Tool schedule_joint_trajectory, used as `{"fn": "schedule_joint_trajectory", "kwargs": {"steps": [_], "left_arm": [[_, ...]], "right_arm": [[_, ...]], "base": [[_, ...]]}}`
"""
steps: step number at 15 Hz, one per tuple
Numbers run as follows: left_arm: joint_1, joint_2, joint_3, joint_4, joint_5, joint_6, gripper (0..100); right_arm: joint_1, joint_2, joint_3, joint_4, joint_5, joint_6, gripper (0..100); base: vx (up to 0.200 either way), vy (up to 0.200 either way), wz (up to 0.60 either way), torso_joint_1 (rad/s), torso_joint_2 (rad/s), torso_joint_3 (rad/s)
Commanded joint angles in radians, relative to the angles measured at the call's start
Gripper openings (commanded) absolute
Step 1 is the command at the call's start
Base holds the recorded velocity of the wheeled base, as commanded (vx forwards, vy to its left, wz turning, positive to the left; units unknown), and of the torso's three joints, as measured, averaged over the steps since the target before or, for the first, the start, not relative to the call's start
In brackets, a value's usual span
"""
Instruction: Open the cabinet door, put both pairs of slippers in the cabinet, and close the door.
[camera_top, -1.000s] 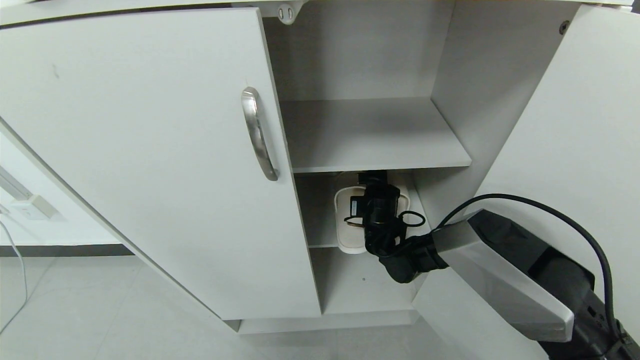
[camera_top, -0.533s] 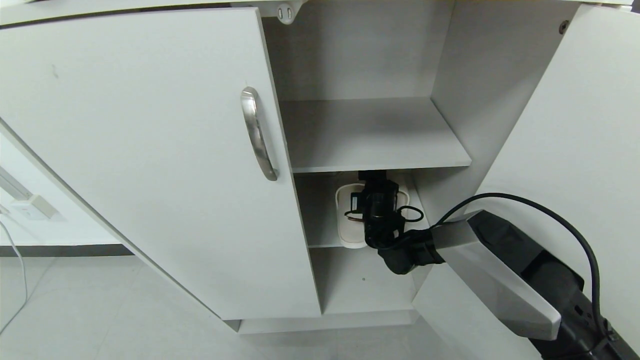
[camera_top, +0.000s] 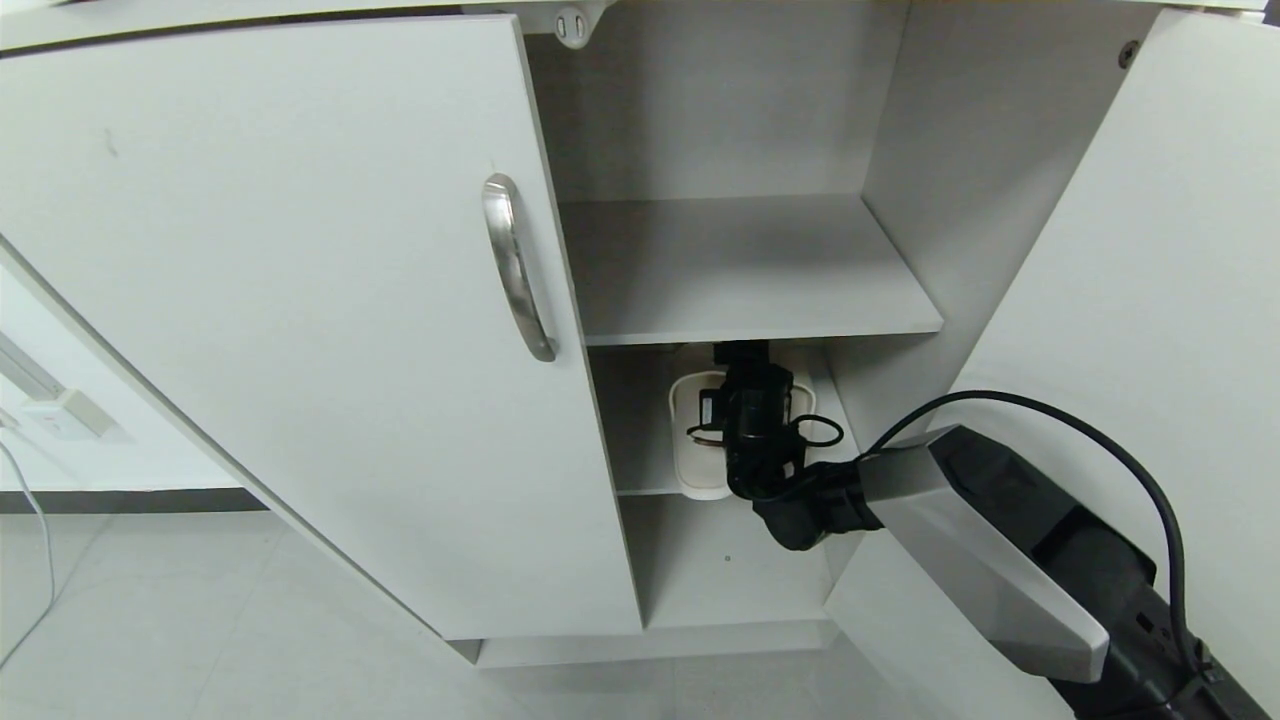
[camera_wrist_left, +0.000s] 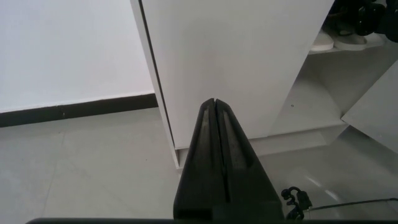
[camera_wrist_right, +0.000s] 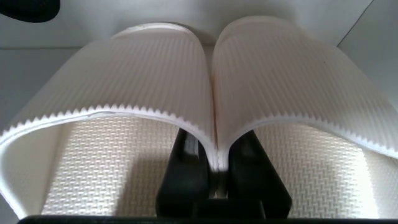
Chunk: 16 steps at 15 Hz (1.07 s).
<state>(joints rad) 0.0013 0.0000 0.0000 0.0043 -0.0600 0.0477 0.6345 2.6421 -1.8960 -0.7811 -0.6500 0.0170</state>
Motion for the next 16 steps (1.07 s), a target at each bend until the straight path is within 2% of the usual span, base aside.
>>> {"fn": "schedule_joint_trajectory", "kwargs": {"steps": [1,2,5,7,10,13,16], "left_arm": [[0.0,0.002,0.0,0.0,0.0,0.0,0],[0.0,0.002,0.0,-0.001,0.0,0.0,0],[0.0,0.002,0.0,0.0,0.0,0.0,0],[0.0,0.002,0.0,0.0,0.0,0.0,0],[0.0,0.002,0.0,0.0,0.0,0.0,0],[0.0,0.002,0.0,-0.001,0.0,0.001,0],[0.0,0.002,0.0,-0.001,0.0,0.004,0]], "right_arm": [[0.001,0.001,0.0,-0.001,0.0,0.0,0],[0.001,0.002,0.0,-0.001,0.0,0.0,100],[0.008,0.001,0.029,-0.024,-0.011,-0.006,100],[0.027,-0.045,0.123,-0.098,-0.011,-0.034,100],[0.087,-0.149,0.341,-0.253,-0.014,-0.112,100],[0.149,-0.294,0.6,-0.402,-0.051,-0.115,100],[0.202,-0.418,0.868,-0.483,-0.051,-0.089,100]], "base": [[0.0,0.0,0.0,0.0,0.0,0.0],[0.0,0.0,0.0,0.0,0.0,0.0],[0.0,0.0,0.0,0.0,0.0,0.0],[0.0,0.0,0.0,0.0,0.0,0.0],[0.0,0.0,0.0,0.0,0.0,0.0],[0.0,0.0,0.0,0.0,0.0,0.0],[0.0,0.0,0.0,0.0,0.0,0.0]]}}
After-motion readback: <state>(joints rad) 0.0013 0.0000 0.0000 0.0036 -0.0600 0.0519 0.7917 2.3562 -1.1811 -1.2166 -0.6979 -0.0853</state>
